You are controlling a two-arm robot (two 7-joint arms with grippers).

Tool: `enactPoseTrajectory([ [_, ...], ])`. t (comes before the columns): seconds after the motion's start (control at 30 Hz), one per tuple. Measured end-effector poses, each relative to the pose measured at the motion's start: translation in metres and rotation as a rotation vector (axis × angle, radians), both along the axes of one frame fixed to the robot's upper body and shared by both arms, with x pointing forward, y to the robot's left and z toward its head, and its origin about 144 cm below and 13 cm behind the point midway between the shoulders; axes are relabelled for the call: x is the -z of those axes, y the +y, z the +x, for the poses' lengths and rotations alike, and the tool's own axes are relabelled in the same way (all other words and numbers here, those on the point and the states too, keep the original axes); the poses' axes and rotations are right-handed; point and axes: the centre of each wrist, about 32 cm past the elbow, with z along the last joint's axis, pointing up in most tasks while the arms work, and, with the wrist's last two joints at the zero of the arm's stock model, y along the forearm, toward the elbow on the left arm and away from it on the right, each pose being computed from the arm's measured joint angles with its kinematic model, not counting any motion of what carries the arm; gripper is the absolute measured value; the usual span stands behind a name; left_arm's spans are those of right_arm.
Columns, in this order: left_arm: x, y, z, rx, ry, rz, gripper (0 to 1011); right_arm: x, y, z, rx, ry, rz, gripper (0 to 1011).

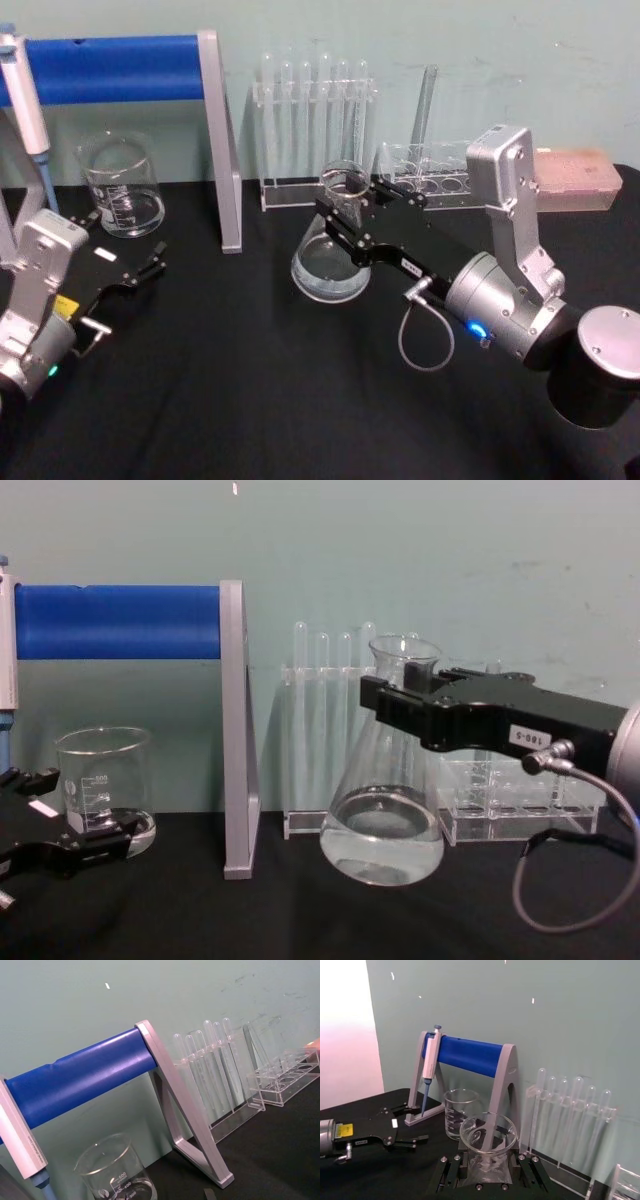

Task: Grasp the erlenmeyer flask with one hand, shake it three times, then place it back.

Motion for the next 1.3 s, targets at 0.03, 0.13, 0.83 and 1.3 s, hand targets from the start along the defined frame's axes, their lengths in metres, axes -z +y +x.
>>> enactPoseTrajectory([
  [0.03, 0.0, 0.0, 0.0, 0.0, 0.0, 0.0, 1001, 0.0, 0.0, 0.0, 0.0, 0.0, 0.0, 456],
  [0.13, 0.0, 0.0, 0.0, 0.0, 0.0, 0.0, 1001, 0.0, -0.007, -0.001, 0.035, -0.002, 0.002, 456],
  [0.83, 0.0, 0.0, 0.0, 0.0, 0.0, 0.0, 1001, -0.001, -0.089, -0.036, 0.453, -0.013, 0.007, 456],
  [1.3, 0.0, 0.0, 0.0, 0.0, 0.0, 0.0, 1001, -0.001, -0.072, -0.023, 0.349, -0.011, 0.0, 456],
])
